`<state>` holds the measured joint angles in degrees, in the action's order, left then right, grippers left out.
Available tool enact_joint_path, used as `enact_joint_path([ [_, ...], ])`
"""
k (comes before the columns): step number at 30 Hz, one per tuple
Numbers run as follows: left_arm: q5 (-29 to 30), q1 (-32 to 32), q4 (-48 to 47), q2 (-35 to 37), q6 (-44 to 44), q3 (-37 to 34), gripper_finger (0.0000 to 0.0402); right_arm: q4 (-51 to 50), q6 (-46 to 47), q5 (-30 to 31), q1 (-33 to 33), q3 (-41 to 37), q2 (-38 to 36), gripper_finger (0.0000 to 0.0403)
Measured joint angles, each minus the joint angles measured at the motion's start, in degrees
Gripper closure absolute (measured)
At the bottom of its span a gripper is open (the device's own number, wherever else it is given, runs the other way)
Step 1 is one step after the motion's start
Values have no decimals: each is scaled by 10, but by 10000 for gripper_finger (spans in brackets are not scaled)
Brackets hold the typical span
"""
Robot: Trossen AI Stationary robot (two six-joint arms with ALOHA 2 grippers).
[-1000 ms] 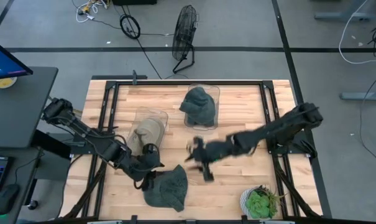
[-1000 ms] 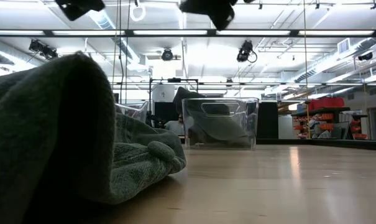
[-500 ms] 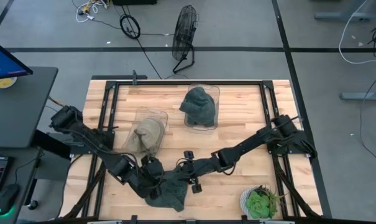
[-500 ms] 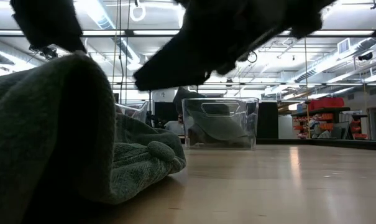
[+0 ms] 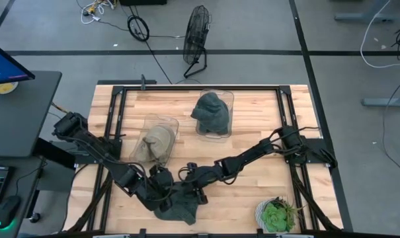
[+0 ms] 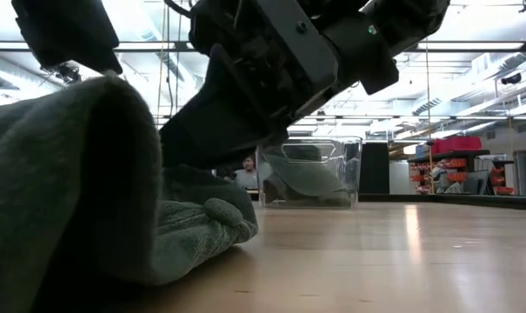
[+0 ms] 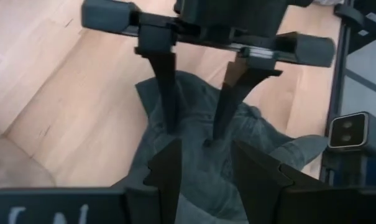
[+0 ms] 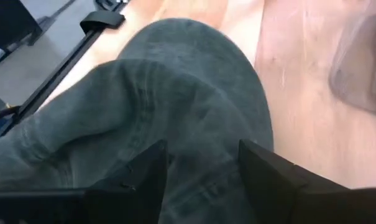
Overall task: Pick & Place hat
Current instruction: Put the blue cap into the right transparent bin
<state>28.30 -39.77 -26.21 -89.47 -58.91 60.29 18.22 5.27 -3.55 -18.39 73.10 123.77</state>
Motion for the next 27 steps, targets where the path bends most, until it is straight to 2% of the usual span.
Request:
enact_joint_path([
  [8, 5, 0, -9, 0, 1, 0, 260, -82, 23, 40, 3, 1, 2, 225],
  [12, 6, 0, -12, 0, 2, 0, 260, -109, 75, 52, 6, 2, 1, 283],
  [16, 7, 0, -16, 0, 2, 0, 260, -134, 104, 51, 4, 1, -12, 376],
  [19, 7, 0, -17, 0, 1, 0, 260, -169, 129, 54, -1, -1, -41, 385],
  [23, 7, 0, -20, 0, 1, 0, 260, -255, 153, 112, -10, 0, -125, 379],
  [27, 15, -1, -20, 0, 1, 0, 260, -351, 157, 222, -21, -1, -224, 395],
])
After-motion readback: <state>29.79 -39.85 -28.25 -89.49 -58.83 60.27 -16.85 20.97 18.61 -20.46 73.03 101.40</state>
